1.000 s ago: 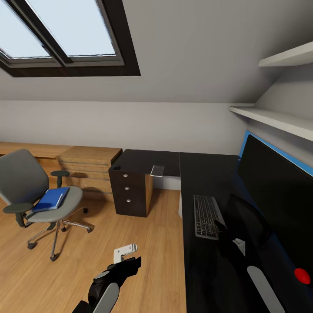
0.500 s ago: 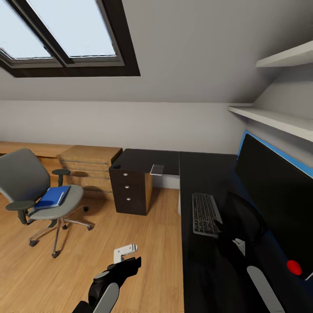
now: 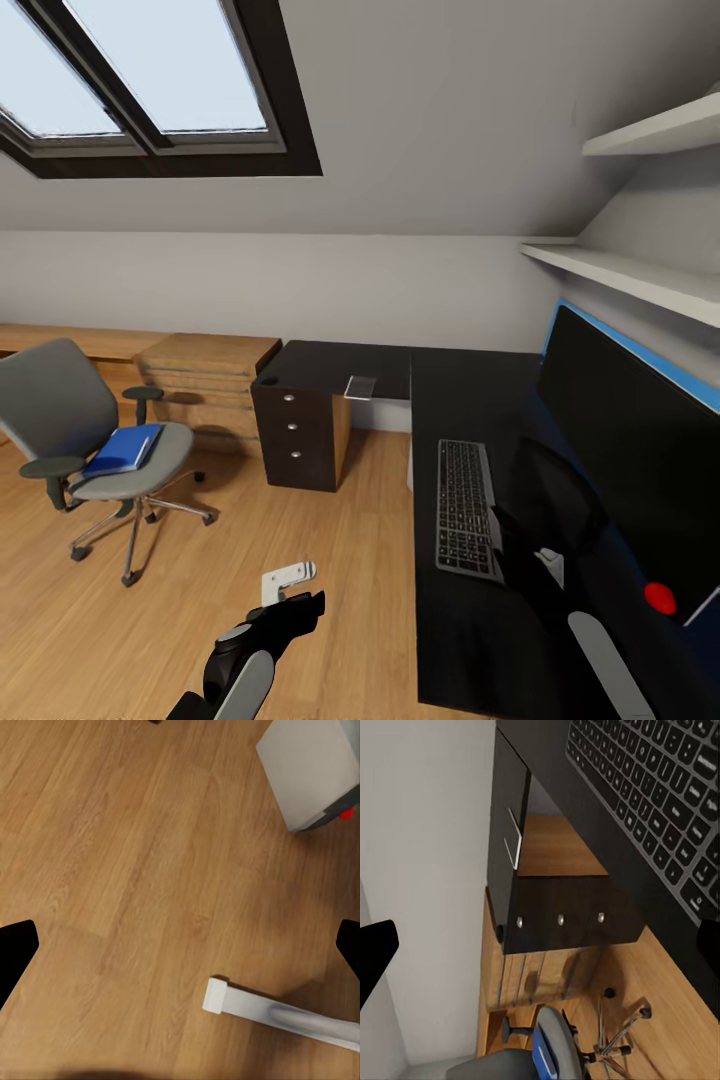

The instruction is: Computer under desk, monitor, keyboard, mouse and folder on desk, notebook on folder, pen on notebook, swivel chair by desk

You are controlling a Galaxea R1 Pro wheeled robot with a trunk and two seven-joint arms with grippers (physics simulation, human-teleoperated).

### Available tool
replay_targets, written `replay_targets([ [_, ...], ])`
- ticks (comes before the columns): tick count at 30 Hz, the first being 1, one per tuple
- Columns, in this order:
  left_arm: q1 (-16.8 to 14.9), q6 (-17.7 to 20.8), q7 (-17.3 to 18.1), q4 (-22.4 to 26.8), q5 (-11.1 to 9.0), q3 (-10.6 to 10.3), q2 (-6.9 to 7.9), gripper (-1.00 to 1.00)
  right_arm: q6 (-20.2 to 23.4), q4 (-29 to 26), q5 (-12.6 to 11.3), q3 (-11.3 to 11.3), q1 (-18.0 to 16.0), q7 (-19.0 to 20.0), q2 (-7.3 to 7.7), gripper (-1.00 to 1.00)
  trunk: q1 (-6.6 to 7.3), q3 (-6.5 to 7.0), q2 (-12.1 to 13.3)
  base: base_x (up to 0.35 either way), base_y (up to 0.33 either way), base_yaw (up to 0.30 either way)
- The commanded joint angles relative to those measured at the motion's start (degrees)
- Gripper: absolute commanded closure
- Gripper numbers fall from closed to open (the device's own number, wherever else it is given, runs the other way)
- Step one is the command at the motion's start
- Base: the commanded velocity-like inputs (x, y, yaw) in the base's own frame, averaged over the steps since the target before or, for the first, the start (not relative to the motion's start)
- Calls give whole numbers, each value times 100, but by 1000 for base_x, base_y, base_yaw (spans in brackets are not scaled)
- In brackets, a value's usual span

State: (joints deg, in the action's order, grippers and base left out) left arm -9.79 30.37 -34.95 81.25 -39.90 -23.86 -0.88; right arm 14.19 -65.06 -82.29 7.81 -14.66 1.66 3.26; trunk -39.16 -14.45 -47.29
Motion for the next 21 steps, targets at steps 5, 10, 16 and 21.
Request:
replay_targets([
  [5, -5, 5, -55, 11, -53, -5, 0, -100, 26, 2, -33, 10, -6, 10, -1, -100, 0, -8, -6, -30, -12, 0],
  [10, -5, 4, -55, 9, -53, -5, 0, -100, 22, 2, -33, -4, -5, 10, -1, -100, 0, -8, -6, -56, -3, 0],
  [16, -5, 9, -54, 10, -53, -5, 0, -100, 15, -3, -25, -27, -9, 10, -1, -100, 0, -8, -6, -253, -1, 0],
  [21, -5, 12, -55, 8, -50, -1, 0, -100, 14, -5, -18, -70, -8, 2, -13, -100, 0, -8, -6, -321, 0, 0],
])
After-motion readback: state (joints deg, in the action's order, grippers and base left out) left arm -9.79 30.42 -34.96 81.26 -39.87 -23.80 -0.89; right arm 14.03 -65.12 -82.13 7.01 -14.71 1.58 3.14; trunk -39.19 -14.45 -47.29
